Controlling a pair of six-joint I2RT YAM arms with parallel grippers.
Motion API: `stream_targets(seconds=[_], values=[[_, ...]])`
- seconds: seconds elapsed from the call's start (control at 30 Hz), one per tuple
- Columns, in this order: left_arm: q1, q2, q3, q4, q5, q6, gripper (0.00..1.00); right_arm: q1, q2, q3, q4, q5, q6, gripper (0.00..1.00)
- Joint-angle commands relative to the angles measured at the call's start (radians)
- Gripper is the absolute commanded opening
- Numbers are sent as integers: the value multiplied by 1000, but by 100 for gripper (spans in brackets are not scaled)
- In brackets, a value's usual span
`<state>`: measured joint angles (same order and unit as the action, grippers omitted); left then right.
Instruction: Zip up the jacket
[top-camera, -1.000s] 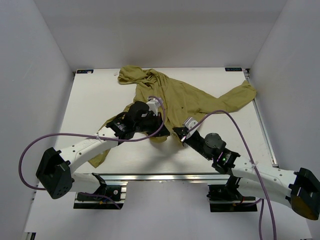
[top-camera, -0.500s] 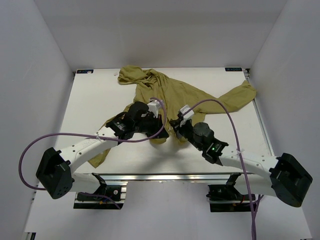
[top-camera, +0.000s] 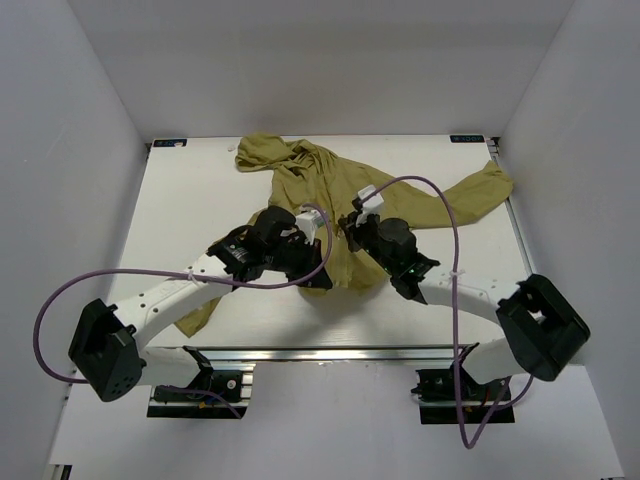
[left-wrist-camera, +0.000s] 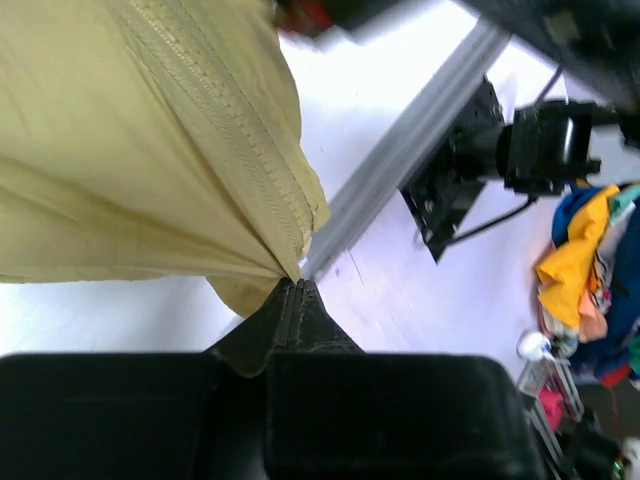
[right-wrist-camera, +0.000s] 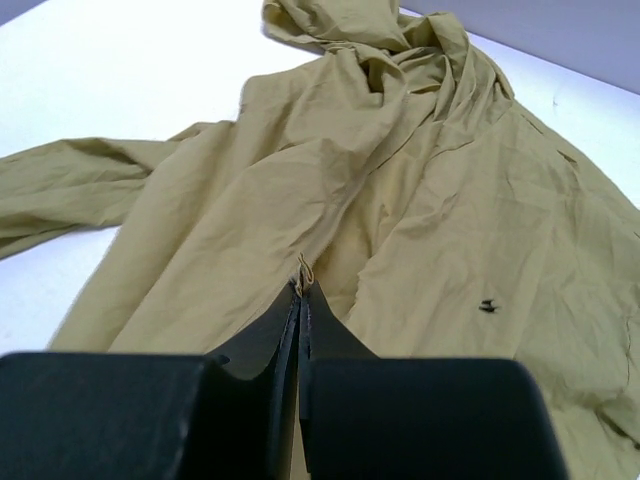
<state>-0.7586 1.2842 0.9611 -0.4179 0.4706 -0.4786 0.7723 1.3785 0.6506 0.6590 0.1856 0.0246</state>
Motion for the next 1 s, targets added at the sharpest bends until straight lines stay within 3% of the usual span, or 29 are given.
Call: stream_targets(seconds=[0.0, 0.23, 0.4, 0.63, 0.87, 0.97], values=[[-16, -54, -7, -108, 115, 15, 0, -54, 63, 96, 145, 15, -20, 0], [-16, -72, -117, -202, 161, -55, 0, -183, 341, 303, 244, -26, -20, 0], [5, -94, -182, -179, 187, -123, 0, -238, 566, 515, 272, -43, -52, 0], [50, -66, -209, -214, 250, -198, 0, -307, 885, 961, 229, -5, -78, 0], [80, -88, -225, -246, 261, -262, 0, -357, 1313, 1718, -7, 29, -51, 0], [84, -103, -239, -245, 257, -276, 0, -386, 1340, 1750, 26, 5, -29, 0]])
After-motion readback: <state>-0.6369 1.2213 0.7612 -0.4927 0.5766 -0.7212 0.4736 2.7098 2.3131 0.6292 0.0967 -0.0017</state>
